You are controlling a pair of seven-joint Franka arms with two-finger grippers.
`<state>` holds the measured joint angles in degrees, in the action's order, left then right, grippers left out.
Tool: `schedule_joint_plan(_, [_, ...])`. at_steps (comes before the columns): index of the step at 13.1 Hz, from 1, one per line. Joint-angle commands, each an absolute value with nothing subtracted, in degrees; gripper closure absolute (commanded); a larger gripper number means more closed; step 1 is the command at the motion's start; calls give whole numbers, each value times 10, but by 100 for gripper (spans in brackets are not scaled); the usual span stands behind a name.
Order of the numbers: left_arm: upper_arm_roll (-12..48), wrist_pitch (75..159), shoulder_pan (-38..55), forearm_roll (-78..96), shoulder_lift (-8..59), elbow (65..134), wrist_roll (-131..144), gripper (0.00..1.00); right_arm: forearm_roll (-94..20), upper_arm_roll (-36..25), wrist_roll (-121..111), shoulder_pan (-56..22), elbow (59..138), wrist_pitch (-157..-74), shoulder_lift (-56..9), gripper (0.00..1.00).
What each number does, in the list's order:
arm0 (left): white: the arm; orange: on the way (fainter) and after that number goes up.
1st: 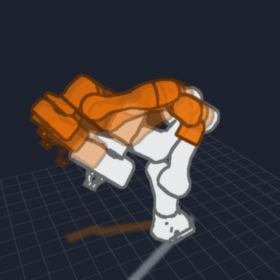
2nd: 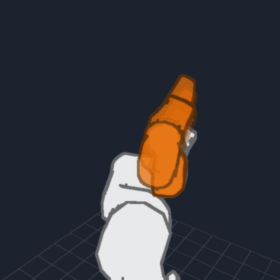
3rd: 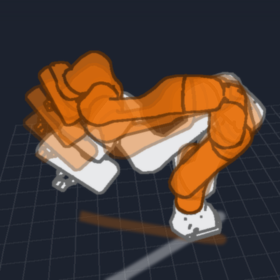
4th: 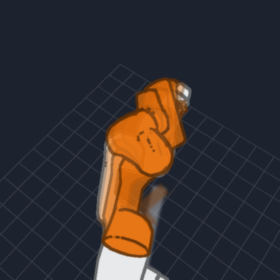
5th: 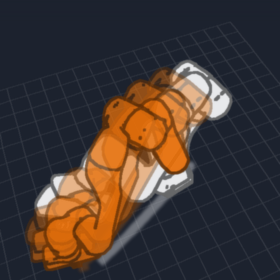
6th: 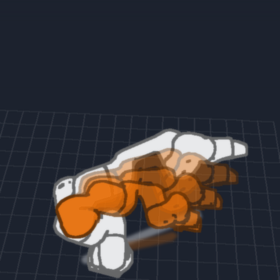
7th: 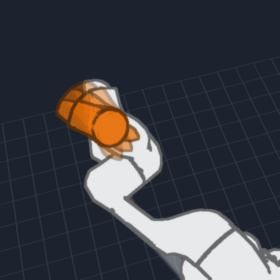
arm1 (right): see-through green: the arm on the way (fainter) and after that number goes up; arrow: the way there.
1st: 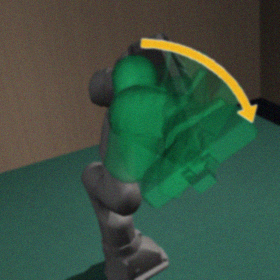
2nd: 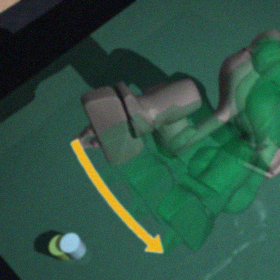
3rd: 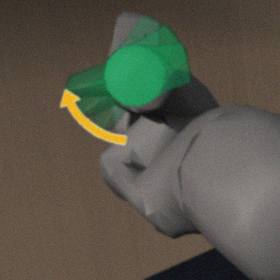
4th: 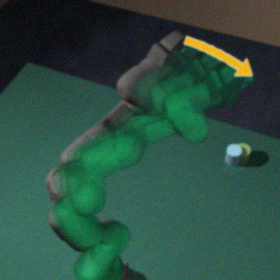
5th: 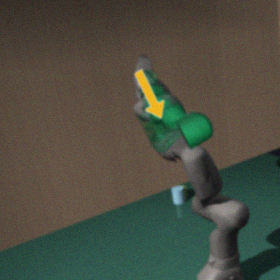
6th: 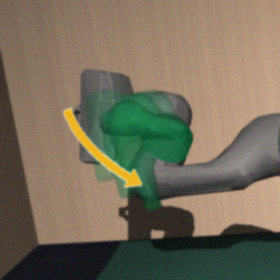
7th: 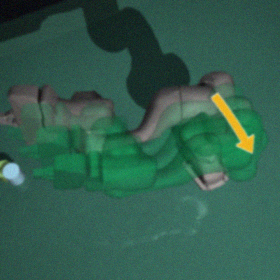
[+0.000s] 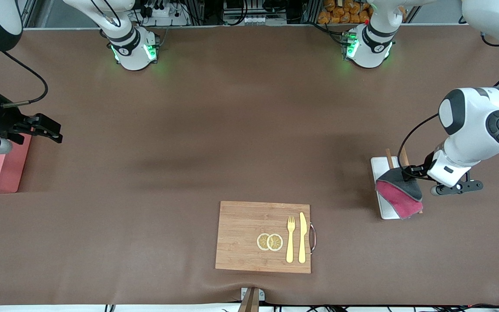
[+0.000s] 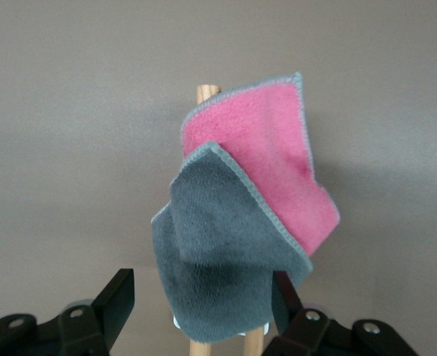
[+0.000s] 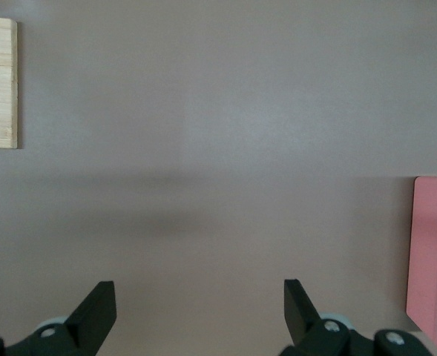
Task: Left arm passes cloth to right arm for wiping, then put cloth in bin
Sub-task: 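Close the left gripper on the grey edge of the cloth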
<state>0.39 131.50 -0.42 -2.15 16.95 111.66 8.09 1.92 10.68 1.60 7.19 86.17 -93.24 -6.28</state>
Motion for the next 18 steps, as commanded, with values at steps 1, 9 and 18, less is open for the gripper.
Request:
schedule_joint_plan(1, [6,1325,-5,-25,172,1116,87,21,17,112,14,79,857,-927,-64,0])
schedule_joint_plan(9, [7,1351,-6,-24,196,1114,91,41,17,112,14,79,857,-926,-65,0])
schedule_joint_plan(18, [6,1351,-5,-24,194,1112,88,74,17,112,14,79,858,-926,-66,0])
